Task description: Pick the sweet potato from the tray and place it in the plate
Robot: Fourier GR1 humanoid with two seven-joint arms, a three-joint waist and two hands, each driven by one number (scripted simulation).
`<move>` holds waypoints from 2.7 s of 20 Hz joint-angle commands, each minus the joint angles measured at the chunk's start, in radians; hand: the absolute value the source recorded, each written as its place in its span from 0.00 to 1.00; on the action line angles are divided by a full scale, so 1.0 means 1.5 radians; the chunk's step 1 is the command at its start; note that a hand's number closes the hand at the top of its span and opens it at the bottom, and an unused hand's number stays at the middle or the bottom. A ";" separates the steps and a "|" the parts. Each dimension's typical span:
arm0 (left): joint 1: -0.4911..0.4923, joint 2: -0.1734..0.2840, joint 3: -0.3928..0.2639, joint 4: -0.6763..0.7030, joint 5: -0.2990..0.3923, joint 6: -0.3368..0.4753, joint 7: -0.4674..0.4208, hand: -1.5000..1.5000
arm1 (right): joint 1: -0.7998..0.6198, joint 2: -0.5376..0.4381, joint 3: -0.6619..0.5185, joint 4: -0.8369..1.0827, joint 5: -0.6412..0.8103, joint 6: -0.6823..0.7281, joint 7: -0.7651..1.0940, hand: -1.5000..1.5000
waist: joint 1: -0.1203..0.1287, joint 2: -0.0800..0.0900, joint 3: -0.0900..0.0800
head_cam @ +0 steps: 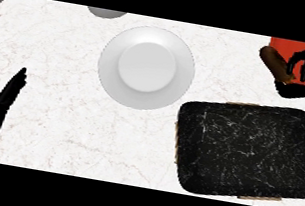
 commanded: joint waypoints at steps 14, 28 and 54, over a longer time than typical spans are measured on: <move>-0.016 -0.014 0.004 -0.012 -0.019 -0.009 0.039 0.50 | -0.059 0.141 0.080 -0.340 -0.109 0.149 0.072 1.00 | -0.008 -0.002 0.000; 0.008 -0.021 0.007 -0.024 -0.037 -0.023 -0.001 0.50 | -0.259 0.302 0.144 -0.032 -0.086 0.070 0.185 1.00 | 0.018 0.005 -0.001; -0.053 -0.037 0.015 0.032 -0.047 -0.034 -0.004 0.50 | -0.311 0.303 0.200 0.264 -0.471 -0.287 0.030 0.00 | 0.037 0.011 0.000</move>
